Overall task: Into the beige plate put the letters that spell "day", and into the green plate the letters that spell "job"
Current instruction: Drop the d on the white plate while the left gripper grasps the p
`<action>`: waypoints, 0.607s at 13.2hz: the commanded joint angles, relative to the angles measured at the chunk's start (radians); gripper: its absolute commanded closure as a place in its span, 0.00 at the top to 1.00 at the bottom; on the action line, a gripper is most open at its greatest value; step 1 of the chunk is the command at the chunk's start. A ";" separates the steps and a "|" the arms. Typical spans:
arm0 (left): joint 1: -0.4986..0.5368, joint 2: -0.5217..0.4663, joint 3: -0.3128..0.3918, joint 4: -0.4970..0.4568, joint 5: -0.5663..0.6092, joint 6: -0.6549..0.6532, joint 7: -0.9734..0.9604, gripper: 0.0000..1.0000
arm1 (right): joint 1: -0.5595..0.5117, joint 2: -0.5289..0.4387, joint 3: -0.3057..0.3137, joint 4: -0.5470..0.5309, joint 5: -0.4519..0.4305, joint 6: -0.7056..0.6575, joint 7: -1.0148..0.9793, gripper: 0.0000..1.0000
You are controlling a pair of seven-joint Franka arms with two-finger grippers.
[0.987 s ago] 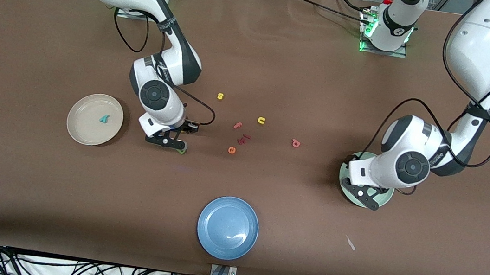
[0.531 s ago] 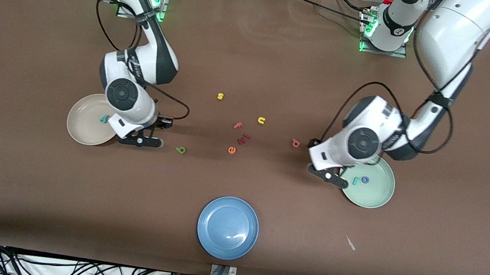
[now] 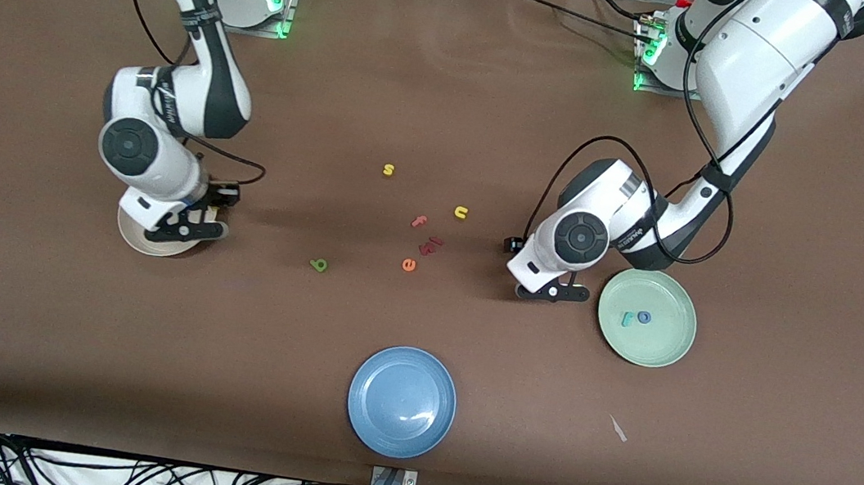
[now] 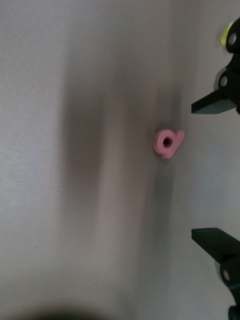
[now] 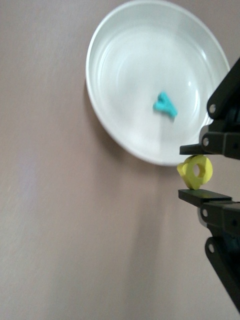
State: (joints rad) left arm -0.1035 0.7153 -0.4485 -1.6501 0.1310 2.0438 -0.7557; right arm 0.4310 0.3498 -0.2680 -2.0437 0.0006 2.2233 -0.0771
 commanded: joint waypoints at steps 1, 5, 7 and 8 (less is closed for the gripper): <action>-0.008 0.024 -0.001 0.010 -0.050 0.029 -0.153 1.00 | 0.003 -0.063 -0.072 -0.114 0.013 0.081 -0.149 0.24; -0.005 0.065 -0.001 0.003 -0.060 0.058 -0.367 1.00 | -0.001 -0.038 -0.112 -0.147 0.018 0.165 -0.236 0.79; -0.016 0.065 -0.001 0.003 -0.114 0.084 -0.448 1.00 | 0.002 -0.037 -0.103 -0.127 0.038 0.145 -0.216 1.00; -0.016 0.065 -0.001 0.003 -0.114 0.085 -0.477 1.00 | 0.012 -0.035 -0.097 -0.106 0.064 0.122 -0.190 1.00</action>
State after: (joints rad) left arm -0.1127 0.7859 -0.4487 -1.6508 0.0519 2.1211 -1.1645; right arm 0.4289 0.3257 -0.3758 -2.1695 0.0188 2.3697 -0.2823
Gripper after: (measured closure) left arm 0.000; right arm 0.326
